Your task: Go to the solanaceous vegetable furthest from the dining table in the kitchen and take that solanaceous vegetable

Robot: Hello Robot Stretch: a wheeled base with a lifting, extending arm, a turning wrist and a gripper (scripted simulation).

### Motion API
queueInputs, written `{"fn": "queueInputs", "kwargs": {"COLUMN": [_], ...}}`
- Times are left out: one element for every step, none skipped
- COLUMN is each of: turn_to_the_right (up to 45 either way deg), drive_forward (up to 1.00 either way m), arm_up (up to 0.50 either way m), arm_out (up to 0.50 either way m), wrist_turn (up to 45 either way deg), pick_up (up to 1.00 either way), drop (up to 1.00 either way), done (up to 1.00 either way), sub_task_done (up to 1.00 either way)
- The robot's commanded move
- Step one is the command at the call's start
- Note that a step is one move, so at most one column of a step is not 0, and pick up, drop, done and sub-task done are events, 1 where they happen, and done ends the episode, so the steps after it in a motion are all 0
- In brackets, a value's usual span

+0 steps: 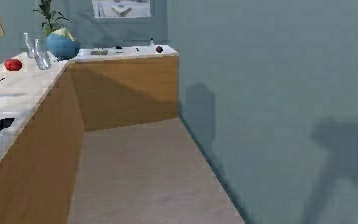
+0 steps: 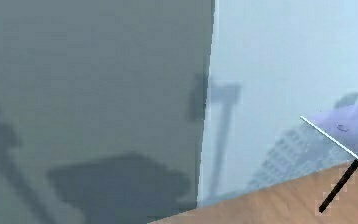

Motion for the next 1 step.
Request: {"fn": "queueInputs", "kwargs": {"turn_to_the_right": [-15.0], "drive_forward": [0.0], "arm_up": [0.0], "arm_out": [0.0], "wrist_turn": [0.0], "pick_up": [0.0], "drop": [0.0], "done": [0.0], "sub_task_done": [0.0]}}
